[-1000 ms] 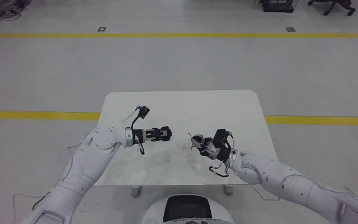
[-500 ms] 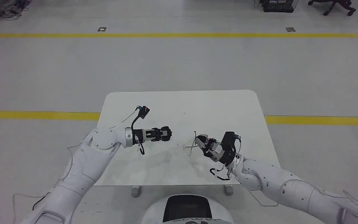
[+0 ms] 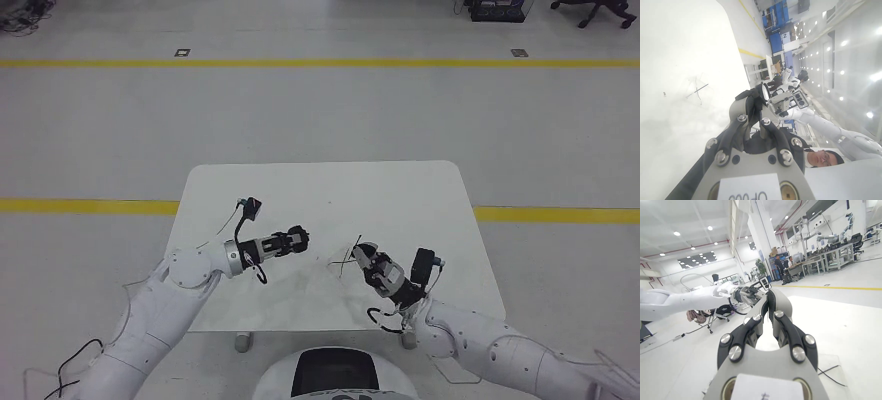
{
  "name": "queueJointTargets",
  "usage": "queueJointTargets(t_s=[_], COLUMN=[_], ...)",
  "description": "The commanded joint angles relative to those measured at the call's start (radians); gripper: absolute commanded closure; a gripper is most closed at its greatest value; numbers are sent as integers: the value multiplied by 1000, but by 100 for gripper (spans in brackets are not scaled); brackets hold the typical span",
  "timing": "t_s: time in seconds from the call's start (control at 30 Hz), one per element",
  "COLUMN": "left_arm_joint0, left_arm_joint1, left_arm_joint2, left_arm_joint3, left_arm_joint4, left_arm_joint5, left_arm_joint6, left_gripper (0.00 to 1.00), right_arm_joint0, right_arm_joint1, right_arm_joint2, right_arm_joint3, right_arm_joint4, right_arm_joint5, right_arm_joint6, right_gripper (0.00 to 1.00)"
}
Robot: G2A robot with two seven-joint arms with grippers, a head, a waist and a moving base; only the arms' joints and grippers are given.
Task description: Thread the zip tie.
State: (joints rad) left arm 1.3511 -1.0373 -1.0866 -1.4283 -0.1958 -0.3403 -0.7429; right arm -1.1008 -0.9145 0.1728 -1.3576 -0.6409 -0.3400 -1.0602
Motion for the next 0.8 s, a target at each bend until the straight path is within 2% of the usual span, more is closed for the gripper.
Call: queueJointTargets(t_s=[0.0, 0.1, 0.3, 0.4, 0.67, 0.77], left_arm_joint0=[35, 71, 116, 118, 118, 124], left_arm_joint1=[3, 4, 4, 2, 2, 4], left_arm_joint2=[-2, 4, 12, 14, 14, 10], left_arm_joint3=[-29, -62, -85, -81, -81, -83], left_arm_joint4=[32, 67, 71, 80, 80, 76], left_arm_joint5=[0, 0, 0, 0, 0, 0], left_arm_joint6=[41, 73, 118, 151, 151, 167], left_gripper=[100, 100, 100, 100, 100, 100], right_arm_joint0=[-5, -11, -2, -2, -2, -16], right_arm_joint1=[-18, -47, -95, -95, -95, -98], right_arm_joint2=[-3, -3, -3, -3, -3, 11], right_arm_joint3=[15, 36, 67, 67, 67, 42], right_arm_joint4=[-4, 2, 28, 28, 28, 24], right_arm_joint5=[0, 0, 0, 0, 0, 0], right_arm_joint6=[-22, -30, -6, -6, -6, 10], right_gripper=[100, 100, 100, 100, 100, 100])
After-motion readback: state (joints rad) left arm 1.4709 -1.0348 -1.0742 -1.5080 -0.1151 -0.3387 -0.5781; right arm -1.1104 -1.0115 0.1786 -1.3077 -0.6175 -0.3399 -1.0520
